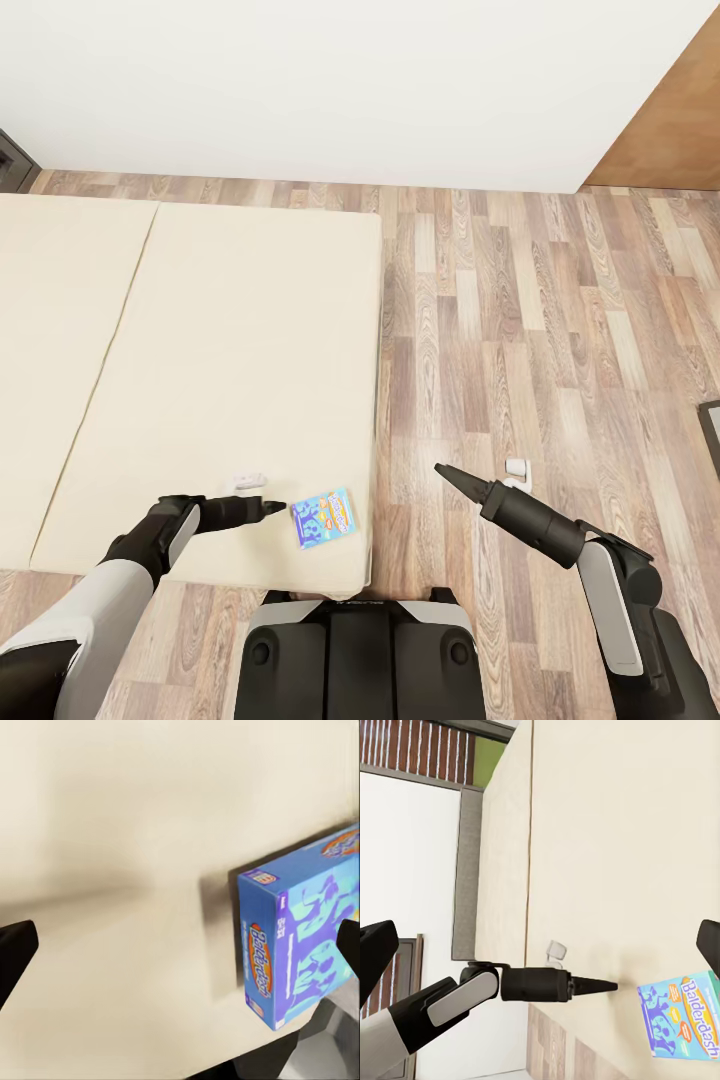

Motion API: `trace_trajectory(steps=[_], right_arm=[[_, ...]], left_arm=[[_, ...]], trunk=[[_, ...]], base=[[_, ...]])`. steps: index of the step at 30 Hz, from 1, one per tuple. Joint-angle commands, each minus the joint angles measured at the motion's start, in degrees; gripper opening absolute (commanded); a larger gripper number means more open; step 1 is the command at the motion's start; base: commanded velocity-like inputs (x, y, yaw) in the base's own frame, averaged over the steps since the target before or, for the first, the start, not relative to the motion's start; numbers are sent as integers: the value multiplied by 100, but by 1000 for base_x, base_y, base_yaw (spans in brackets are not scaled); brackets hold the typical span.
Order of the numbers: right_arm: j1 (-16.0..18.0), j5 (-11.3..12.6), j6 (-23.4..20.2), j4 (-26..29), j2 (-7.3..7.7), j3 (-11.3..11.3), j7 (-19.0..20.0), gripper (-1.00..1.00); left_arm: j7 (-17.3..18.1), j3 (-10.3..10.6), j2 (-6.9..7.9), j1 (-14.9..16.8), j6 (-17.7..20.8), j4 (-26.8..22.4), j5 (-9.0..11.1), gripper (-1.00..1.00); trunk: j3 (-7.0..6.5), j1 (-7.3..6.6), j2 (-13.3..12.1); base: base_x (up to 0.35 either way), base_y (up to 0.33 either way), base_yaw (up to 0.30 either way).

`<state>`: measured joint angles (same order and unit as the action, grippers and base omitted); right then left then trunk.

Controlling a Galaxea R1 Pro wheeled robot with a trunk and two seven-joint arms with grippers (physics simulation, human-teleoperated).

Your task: Put all the toys in the child's room - the three board games (two on the bed and one on the table), the two jigsaw puzzles on the table, and the tennis ball on the table - inside the toy box on the table in the child's room.

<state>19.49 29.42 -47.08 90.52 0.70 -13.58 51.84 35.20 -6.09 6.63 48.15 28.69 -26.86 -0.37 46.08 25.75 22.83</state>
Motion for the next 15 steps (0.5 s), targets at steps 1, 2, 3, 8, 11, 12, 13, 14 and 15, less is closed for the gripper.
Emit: trace_trajectory(steps=[1, 2, 3, 8, 11, 12, 13, 14, 15], right_arm=[[3, 11, -30, 1, 0, -4, 10, 100], [3, 11, -30, 1, 0, -4, 10, 100], [3, 11, -30, 1, 0, -4, 10, 100], [2, 11, -30, 1, 0, -5, 10, 100], [2, 11, -30, 1, 0, -5, 10, 100], [2, 11, -30, 1, 0, -7, 10, 100], [2, 11, -30, 1, 0, -6, 10, 100], [2, 11, -30, 1, 0, -6, 10, 100], [2, 11, -28, 1, 0, -9, 10, 100]], left_arm=[[75, -32, -4, 2, 48, -4, -7, 100], [148, -32, -7, 2, 47, -4, -10, 100], [174, -32, -8, 2, 45, -4, -11, 100], [257, -32, -17, 2, 41, -4, -14, 100], [276, -32, -25, 2, 35, -3, -10, 100], [278, -32, -26, 2, 32, -3, -9, 100], [280, -34, -27, 2, 30, -3, -9, 100], [281, -35, -28, 2, 29, -3, -8, 100], [283, -39, -29, 2, 26, -3, -8, 100]], trunk=[[6, 3, 9], [6, 3, 9], [6, 3, 9], [6, 3, 9], [6, 3, 9], [6, 3, 9], [6, 3, 9], [6, 3, 9], [6, 3, 9]], base=[[0, 0, 0], [0, 0, 0], [0, 0, 0], [0, 0, 0], [0, 0, 0], [0, 0, 0], [0, 0, 0], [0, 0, 0], [0, 0, 0]])
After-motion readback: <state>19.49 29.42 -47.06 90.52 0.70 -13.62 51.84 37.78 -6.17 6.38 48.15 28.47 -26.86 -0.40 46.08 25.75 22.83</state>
